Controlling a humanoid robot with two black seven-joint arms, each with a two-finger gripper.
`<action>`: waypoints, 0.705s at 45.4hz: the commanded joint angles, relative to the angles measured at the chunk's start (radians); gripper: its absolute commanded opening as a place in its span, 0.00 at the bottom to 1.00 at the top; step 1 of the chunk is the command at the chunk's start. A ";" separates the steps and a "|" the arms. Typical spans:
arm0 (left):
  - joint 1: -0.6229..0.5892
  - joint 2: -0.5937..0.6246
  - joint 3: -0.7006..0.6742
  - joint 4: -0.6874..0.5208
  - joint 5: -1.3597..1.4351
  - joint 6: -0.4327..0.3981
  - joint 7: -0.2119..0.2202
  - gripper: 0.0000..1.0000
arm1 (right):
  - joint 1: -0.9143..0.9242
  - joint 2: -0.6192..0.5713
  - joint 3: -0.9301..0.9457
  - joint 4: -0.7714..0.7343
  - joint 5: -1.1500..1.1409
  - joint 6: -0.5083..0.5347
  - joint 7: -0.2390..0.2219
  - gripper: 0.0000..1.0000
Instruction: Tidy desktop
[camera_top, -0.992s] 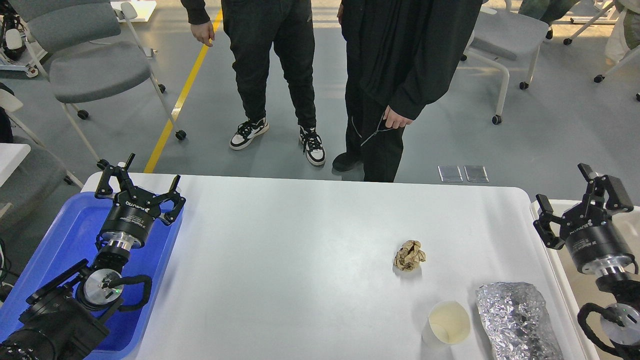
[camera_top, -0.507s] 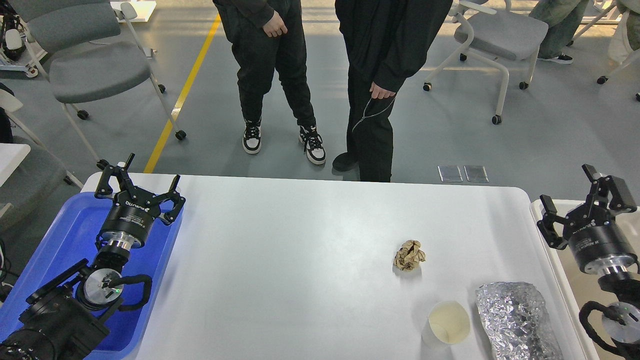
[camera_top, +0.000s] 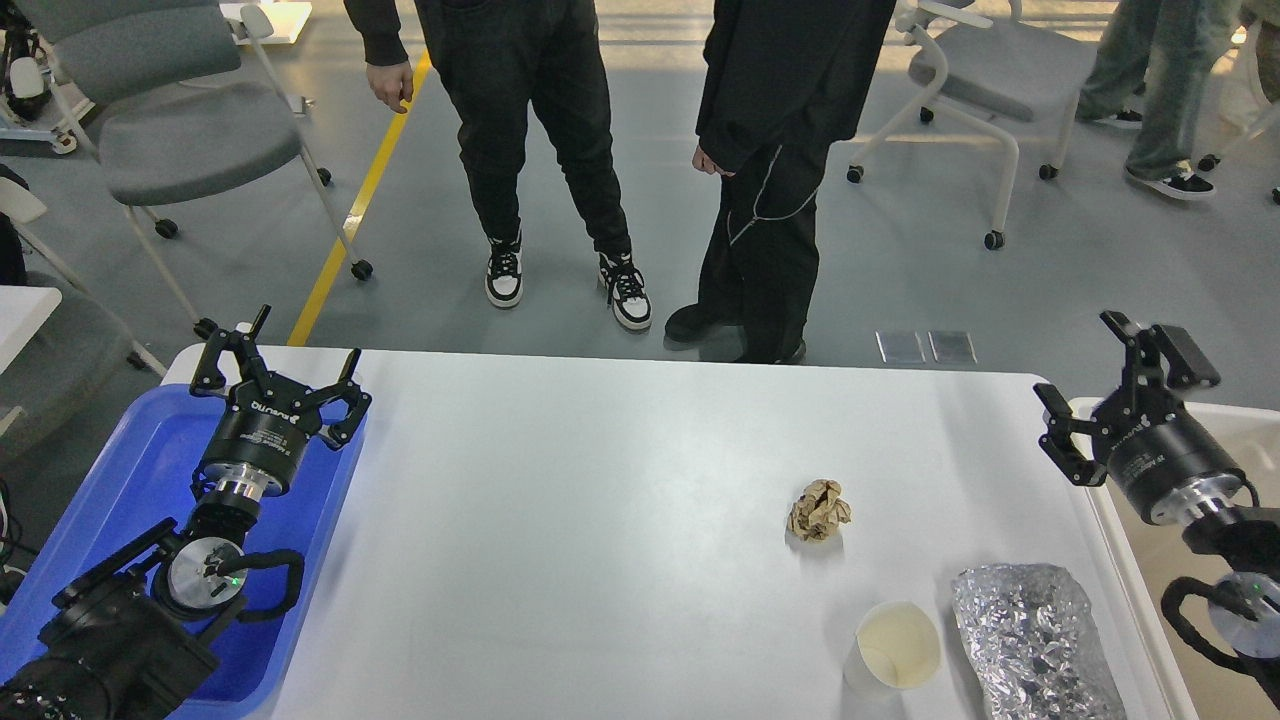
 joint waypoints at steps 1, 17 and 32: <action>0.000 0.000 0.000 0.000 0.000 0.000 0.000 1.00 | 0.027 -0.083 -0.040 0.109 -0.147 0.011 -0.128 1.00; 0.000 0.000 0.000 0.000 0.000 0.000 0.000 1.00 | 0.133 -0.293 -0.274 0.257 -0.568 0.246 -0.160 1.00; 0.000 0.000 0.002 0.000 0.001 0.000 0.000 1.00 | 0.134 -0.328 -0.339 0.339 -1.049 0.255 -0.022 1.00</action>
